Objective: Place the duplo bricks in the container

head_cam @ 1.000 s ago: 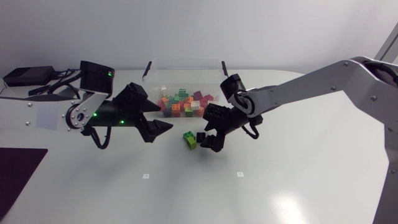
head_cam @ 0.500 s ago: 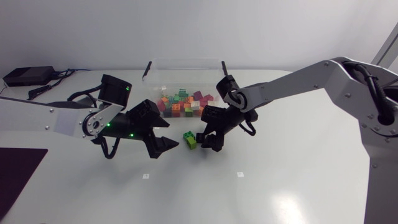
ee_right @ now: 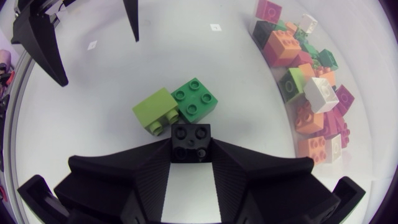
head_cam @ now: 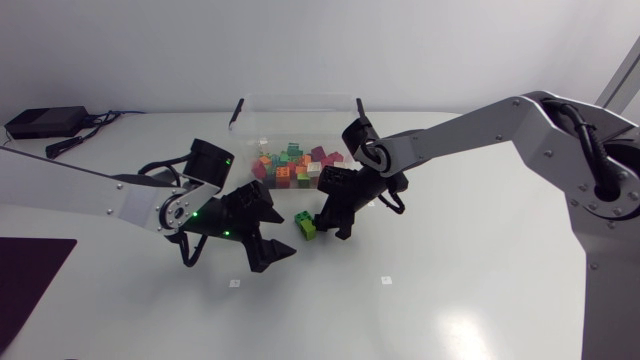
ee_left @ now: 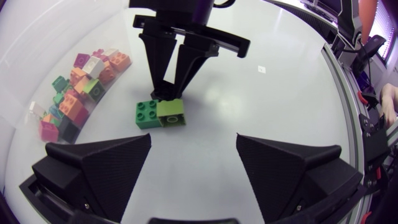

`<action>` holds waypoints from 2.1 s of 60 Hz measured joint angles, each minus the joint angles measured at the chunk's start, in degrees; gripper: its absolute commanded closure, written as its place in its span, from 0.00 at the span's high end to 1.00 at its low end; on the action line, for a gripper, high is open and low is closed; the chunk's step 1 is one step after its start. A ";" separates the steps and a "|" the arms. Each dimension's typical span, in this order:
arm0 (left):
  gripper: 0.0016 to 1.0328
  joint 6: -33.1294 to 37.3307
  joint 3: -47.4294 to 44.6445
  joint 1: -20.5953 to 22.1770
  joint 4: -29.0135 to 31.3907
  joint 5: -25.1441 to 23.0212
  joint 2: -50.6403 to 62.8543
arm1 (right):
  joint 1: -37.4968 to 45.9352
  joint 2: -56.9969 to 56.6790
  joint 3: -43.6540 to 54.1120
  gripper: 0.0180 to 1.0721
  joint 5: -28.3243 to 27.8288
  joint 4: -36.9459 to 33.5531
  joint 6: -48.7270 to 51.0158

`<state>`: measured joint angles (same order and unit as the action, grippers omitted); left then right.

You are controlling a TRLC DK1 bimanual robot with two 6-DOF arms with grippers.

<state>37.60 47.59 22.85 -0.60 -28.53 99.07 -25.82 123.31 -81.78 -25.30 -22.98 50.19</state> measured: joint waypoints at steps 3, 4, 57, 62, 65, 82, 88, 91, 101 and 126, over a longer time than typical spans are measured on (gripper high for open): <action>0.92 0.00 0.00 0.61 -1.18 0.02 1.33 | 0.00 0.00 0.00 0.20 0.00 0.00 0.00; 0.92 0.00 0.02 0.76 -1.64 0.02 1.81 | 0.00 0.00 0.00 0.20 0.00 0.00 0.00; 0.89 -0.50 3.87 2.78 -16.44 1.97 13.25 | 5.01 -21.64 15.26 0.20 -1.16 1.77 -2.25; 0.86 -0.50 3.85 2.78 -16.17 1.49 13.25 | 5.33 -23.02 15.26 0.20 -1.31 1.75 -2.45; 0.82 -0.50 3.87 2.78 -15.78 1.07 13.22 | 5.33 -23.67 15.26 0.20 -1.31 1.75 -2.62; 0.66 -0.48 6.67 2.80 -9.03 -1.05 13.22 | 5.79 -25.55 16.11 0.20 -1.31 1.55 -2.67; 0.58 -0.48 8.81 3.28 -5.64 -1.05 13.29 | 6.14 -26.14 16.33 0.20 -1.31 1.51 -3.13; 0.57 -0.48 9.66 3.72 -4.48 -1.07 13.35 | 6.14 -26.45 16.35 0.20 -1.31 1.49 -3.30; 0.55 -0.39 10.69 4.72 -2.69 -1.09 13.49 | 6.25 -27.65 16.76 0.20 -1.33 1.46 -3.48; 0.55 0.63 11.06 1.53 -2.25 -0.52 12.66 | 7.19 -28.35 17.79 0.20 -1.46 1.29 -3.48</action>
<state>38.24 58.65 24.38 -2.85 -29.06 111.72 -18.63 94.96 -63.99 -26.76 -21.69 46.72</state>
